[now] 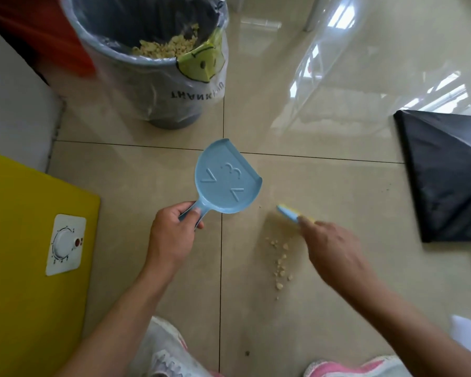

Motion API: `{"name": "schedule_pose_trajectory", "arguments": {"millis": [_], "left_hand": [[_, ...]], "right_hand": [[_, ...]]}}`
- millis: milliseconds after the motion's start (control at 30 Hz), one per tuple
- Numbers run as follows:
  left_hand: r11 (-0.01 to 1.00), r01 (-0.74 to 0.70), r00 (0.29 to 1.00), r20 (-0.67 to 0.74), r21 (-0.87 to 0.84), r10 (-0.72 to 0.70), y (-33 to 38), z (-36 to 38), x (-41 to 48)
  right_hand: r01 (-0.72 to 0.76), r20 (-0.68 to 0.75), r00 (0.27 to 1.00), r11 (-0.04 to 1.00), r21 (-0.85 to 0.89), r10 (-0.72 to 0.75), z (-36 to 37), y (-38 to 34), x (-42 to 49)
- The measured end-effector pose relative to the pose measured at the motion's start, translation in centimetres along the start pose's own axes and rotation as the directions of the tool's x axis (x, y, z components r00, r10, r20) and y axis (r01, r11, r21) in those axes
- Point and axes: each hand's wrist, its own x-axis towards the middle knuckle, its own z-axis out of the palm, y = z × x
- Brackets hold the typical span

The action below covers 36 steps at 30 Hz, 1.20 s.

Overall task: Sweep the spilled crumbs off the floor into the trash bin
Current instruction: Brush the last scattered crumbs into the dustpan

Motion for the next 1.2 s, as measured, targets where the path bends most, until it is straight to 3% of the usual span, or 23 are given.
{"name": "schedule_pose_trajectory", "arguments": {"millis": [100,200,333,500,567,667,767,833,933,1033,1200], "left_hand": [[1.0,0.021,1.0,-0.003,0.013,-0.021,-0.4,-0.2,-0.2],[0.999,0.032,0.999,-0.006,0.022,-0.032,-0.4,0.1,-0.4],[0.999,0.031,1.0,-0.008,0.038,-0.03,-0.2,0.3,-0.5],[0.998,0.011,0.999,0.051,0.063,-0.014,0.5,1.3,-1.3],[0.997,0.001,0.998,0.068,0.072,-0.006,0.4,1.7,-1.8],[0.997,0.009,0.995,0.102,0.083,-0.017,0.2,2.2,-2.4],[0.989,0.03,0.991,0.128,0.143,-0.049,0.2,2.7,-3.0],[0.982,0.026,0.989,0.137,0.189,-0.053,0.2,3.1,-3.4],[0.977,0.035,0.983,0.168,0.209,-0.072,0.4,3.5,-3.7],[0.968,0.024,0.984,0.166,0.251,-0.067,0.8,3.1,-3.7],[0.922,-0.033,0.968,0.241,0.387,-0.066,0.8,-0.4,-2.5]], "right_hand": [[-0.11,-0.075,0.99,0.99,0.089,0.117,1.4,0.4,3.6],[0.009,0.028,1.0,0.992,0.129,-0.013,3.3,-2.7,3.4],[0.183,0.094,0.975,0.97,0.162,-0.2,4.8,-5.1,-3.8],[0.122,0.078,0.987,0.971,0.207,-0.141,4.9,-2.2,-9.9],[0.044,0.052,0.997,0.978,0.203,-0.056,4.4,0.1,-9.6],[-0.265,0.019,0.964,0.954,0.143,0.265,3.7,4.9,-9.0],[-0.534,0.203,0.826,0.845,-0.017,0.526,3.6,9.1,-10.1],[-0.575,0.326,0.762,0.816,-0.058,0.559,4.3,8.9,-10.8],[-0.514,0.33,0.82,0.855,0.069,0.467,5.9,3.9,-10.6],[-0.406,0.211,0.909,0.879,0.251,0.36,6.3,-1.4,-9.4],[-0.272,0.12,0.962,0.91,0.311,0.247,5.0,-4.1,-9.6]]}}
